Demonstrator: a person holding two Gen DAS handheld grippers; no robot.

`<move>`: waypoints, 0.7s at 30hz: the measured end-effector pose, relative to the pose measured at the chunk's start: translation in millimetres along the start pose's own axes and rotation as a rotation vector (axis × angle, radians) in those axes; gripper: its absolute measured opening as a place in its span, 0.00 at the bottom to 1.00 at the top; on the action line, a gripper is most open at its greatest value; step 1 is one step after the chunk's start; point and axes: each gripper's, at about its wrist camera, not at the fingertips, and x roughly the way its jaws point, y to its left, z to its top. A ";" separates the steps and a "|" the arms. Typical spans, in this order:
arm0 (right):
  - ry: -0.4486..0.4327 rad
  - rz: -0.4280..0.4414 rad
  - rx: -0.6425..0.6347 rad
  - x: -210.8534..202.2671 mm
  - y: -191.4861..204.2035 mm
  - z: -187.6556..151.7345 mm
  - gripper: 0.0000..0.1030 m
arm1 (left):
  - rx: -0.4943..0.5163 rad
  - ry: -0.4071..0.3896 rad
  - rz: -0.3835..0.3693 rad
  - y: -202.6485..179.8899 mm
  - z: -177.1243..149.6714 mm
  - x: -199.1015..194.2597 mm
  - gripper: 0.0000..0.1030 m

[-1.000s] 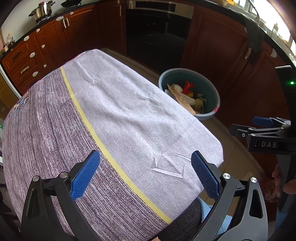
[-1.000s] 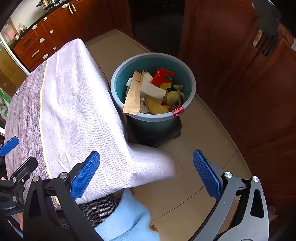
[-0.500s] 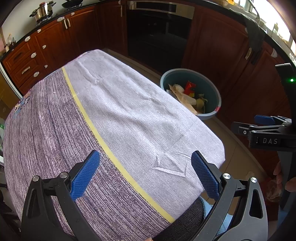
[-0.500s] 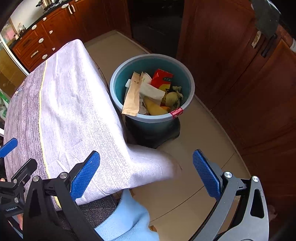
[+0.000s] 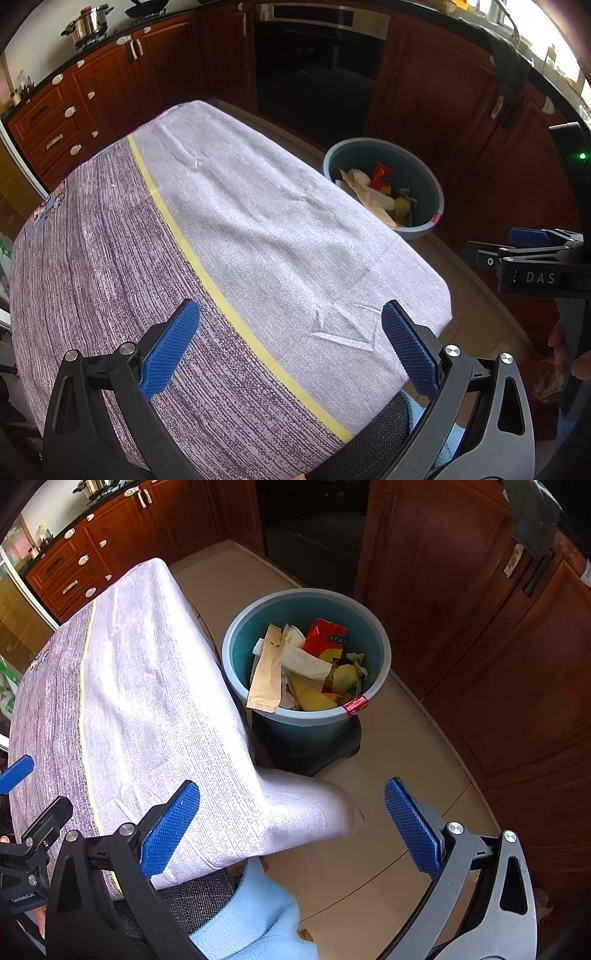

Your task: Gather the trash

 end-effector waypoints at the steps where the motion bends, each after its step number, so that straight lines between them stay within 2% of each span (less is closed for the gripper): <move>1: 0.000 0.001 0.000 -0.2 0.2 0.3 0.93 | 0.000 0.000 0.001 0.2 0.0 0.1 0.96; 21: -0.004 0.001 -0.014 -3.9 7.3 4.9 0.93 | 0.002 0.003 0.007 1.3 -0.3 0.2 0.96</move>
